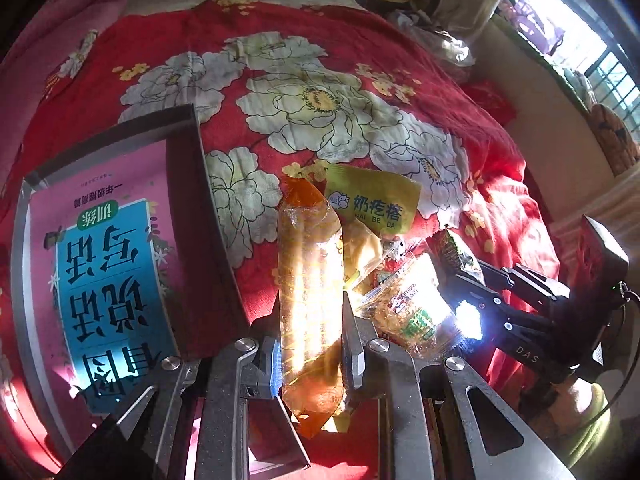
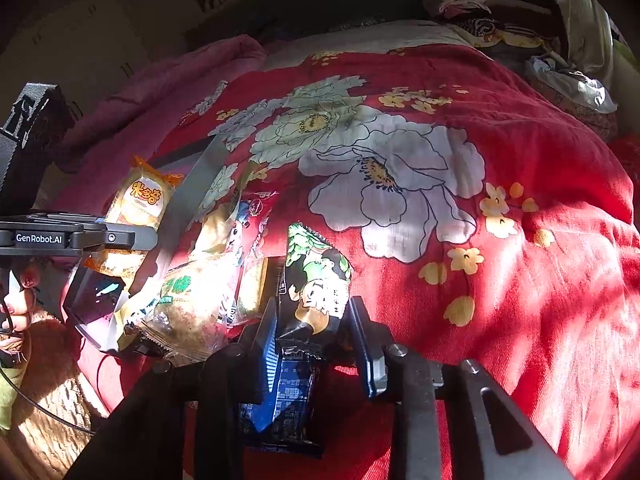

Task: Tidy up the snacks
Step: 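Lift both held bags and carry them toward the metal tray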

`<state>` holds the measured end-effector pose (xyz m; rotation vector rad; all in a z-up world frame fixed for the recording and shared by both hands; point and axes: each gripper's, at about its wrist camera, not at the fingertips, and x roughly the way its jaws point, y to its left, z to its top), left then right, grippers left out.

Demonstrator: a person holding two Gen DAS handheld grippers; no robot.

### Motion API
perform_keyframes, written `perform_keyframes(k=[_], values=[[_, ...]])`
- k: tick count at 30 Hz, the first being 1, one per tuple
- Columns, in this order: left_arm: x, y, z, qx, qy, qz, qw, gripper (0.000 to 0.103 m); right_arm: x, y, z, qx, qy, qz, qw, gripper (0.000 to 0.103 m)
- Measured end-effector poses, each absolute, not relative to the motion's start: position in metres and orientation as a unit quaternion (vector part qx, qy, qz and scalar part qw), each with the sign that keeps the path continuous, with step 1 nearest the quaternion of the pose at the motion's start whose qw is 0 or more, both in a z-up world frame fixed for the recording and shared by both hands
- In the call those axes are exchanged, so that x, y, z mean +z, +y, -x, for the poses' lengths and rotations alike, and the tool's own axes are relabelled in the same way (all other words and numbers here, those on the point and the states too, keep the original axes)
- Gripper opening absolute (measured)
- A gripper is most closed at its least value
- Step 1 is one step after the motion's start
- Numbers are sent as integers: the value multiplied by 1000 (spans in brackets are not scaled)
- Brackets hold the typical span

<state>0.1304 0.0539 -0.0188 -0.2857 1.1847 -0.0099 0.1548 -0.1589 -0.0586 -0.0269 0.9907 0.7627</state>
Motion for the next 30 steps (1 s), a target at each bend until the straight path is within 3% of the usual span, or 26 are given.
perform_keyframes(k=[10,11,13,30], values=[[-16,71,-105,-22,544,156,824,22,-68,-160,-170,339,480,-24,809,32],[-16,76,-102,-21,543,159,825,22,-65,-160,-170,336,474,-22,814,27],[-16,84,-95,-22,537,168,826,22,-58,-160,-166,334,459,-16,823,26],[12,128,-61,-12,481,186,856,22,6,-154,-121,318,398,-45,860,26]])
